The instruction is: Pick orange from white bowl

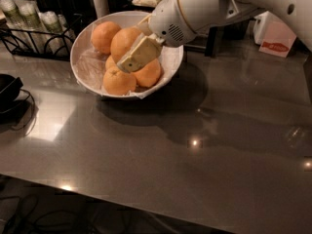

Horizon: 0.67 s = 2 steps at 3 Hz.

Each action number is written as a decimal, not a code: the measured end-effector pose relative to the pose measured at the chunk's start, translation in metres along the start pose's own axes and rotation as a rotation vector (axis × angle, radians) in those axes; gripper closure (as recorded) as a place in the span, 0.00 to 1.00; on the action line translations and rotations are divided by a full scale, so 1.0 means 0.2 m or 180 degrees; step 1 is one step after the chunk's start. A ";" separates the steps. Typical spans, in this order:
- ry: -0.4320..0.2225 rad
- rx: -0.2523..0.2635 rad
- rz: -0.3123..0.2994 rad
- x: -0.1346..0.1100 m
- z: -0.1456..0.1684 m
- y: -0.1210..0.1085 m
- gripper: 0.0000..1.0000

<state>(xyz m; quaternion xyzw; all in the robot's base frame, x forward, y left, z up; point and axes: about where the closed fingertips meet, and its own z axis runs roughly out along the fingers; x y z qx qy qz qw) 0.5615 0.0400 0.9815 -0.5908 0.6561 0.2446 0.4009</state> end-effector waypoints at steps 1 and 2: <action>-0.0092 -0.0142 -0.0226 0.01 -0.05 -0.11 1.00; -0.0115 -0.0126 -0.0254 -0.02 -0.07 -0.12 1.00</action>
Offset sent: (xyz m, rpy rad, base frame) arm 0.0162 -0.0098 0.0061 0.0093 -0.0298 0.0692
